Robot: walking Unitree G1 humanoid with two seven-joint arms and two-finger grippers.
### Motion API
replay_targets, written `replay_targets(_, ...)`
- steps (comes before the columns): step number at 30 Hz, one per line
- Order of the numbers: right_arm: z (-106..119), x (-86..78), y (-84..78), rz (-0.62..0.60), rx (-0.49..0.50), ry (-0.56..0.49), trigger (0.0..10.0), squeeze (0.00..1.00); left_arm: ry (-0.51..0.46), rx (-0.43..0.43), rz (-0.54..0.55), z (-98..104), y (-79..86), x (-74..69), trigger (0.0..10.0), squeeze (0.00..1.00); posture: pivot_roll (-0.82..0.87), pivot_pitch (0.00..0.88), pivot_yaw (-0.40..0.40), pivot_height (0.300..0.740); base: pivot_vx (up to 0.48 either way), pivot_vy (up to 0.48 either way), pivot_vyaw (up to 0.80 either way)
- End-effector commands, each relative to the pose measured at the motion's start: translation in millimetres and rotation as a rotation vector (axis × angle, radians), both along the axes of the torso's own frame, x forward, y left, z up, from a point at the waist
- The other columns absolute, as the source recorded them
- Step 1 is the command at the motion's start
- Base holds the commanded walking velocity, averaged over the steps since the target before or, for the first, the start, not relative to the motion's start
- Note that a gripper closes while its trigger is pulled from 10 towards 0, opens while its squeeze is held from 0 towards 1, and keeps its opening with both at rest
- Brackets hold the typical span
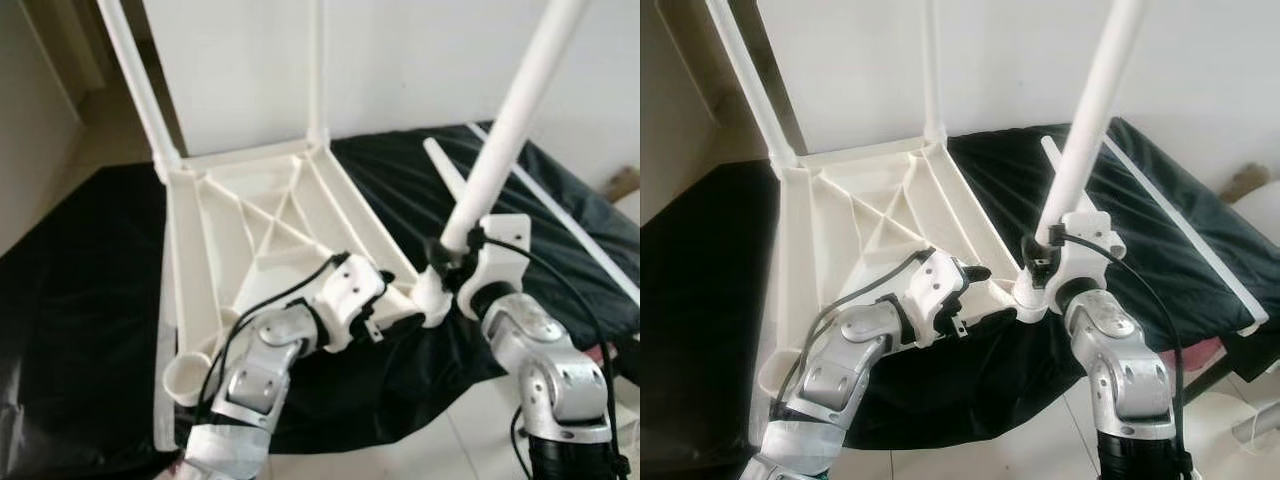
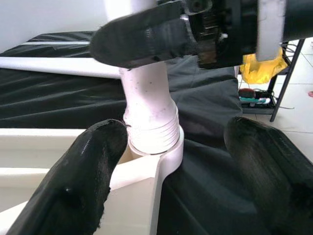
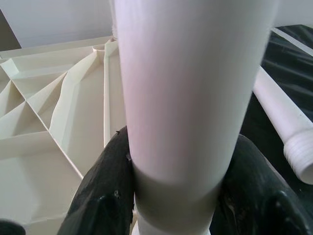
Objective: Building children table
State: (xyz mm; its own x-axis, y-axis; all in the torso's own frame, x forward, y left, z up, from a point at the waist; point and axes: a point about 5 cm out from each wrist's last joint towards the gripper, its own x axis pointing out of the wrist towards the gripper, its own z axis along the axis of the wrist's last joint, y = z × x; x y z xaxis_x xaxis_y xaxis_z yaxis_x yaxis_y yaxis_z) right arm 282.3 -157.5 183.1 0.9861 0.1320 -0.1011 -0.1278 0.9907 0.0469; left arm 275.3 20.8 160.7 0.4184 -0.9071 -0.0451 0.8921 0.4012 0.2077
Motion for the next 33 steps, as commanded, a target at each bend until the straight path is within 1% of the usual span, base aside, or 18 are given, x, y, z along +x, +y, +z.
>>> replay_targets(1, -27, 0.5, 6.2, 0.02, -0.005, 0.139, 10.0, 0.0, -0.021, -0.02, 0.163, 0, 2.8, 7.4, 10.0, 0.0, -0.03, 0.014, 0.003, 0.74, 0.0, 0.0, 0.0)
replay_targets(5, -30, 0.7, 9.8, 0.028, -0.014, 0.114, 10.0, 0.0, -0.022, -0.021, 0.168, 0, 3.3, 7.8, 10.0, 0.0, -0.03, 0.016, 0.0, 0.74, 0.0, 0.0, 0.0)
replay_targets(11, -34, -6.4, 14.4, 0.041, -0.001, 0.062, 10.0, 0.0, -0.022, -0.021, 0.171, 0, 3.8, 7.7, 10.0, 0.0, -0.03, 0.021, -0.001, 0.74, 0.0, 0.0, 0.0)
replay_targets(13, -36, -11.3, 15.0, 0.035, 0.0, 0.038, 10.0, 0.0, -0.022, -0.022, 0.172, 1, 3.9, 7.7, 10.0, 0.0, -0.04, 0.025, -0.001, 0.74, 0.0, 0.0, 0.0)
replay_targets(14, -38, -13.0, 14.6, 0.032, -0.004, 0.03, 10.0, 0.0, -0.022, -0.023, 0.173, 1, 3.9, 7.9, 10.0, 0.0, -0.04, 0.025, -0.001, 0.74, 0.0, 0.0, 0.0)
replay_targets(16, -39, -19.0, 10.9, 0.012, -0.01, -0.025, 10.0, 0.0, -0.022, -0.024, 0.174, 1, 3.7, 8.3, 10.0, 0.0, -0.04, 0.028, 0.0, 0.74, 0.0, 0.0, 0.0)
replay_targets(17, -43, -24.1, 5.9, -0.01, -0.022, -0.063, 10.0, 0.0, -0.021, -0.024, 0.173, 1, 3.6, 8.2, 10.0, 0.0, -0.04, 0.031, 0.003, 0.74, 0.0, 0.0, 0.0)
replay_targets(19, -47, -26.5, 2.7, -0.021, -0.037, -0.081, 10.0, 0.0, -0.02, -0.023, 0.173, 0, 3.4, 8.3, 10.0, 0.0, -0.04, 0.031, 0.004, 0.74, 0.0, 0.0, 0.0)
replay_targets(23, -51, -28.1, 1.2, -0.024, -0.046, -0.096, 10.0, 0.0, -0.021, -0.022, 0.172, 0, 3.1, 8.4, 10.0, 0.0, -0.04, 0.031, 0.004, 0.74, 0.0, 0.0, 0.0)
replay_targets(25, -63, -29.8, -4.3, -0.061, -0.096, -0.102, 10.0, 0.0, -0.021, -0.022, 0.171, 1, 3.3, 8.8, 10.0, 0.0, -0.04, 0.037, 0.01, 0.74, 0.0, 0.0, 0.0)
replay_targets(27, -67, -30.1, -4.3, -0.06, -0.102, -0.094, 10.0, 0.0, -0.021, -0.022, 0.171, 1, 3.5, 9.0, 10.0, 0.0, -0.04, 0.037, 0.01, 0.74, 0.0, 0.0, 0.0)
replay_targets(33, -72, -28.0, 1.3, -0.037, -0.08, -0.09, 10.0, 0.0, -0.023, -0.015, 0.172, 1, 5.1, 9.7, 10.0, 0.0, -0.04, 0.037, 0.015, 0.74, 0.0, 0.0, 0.0)
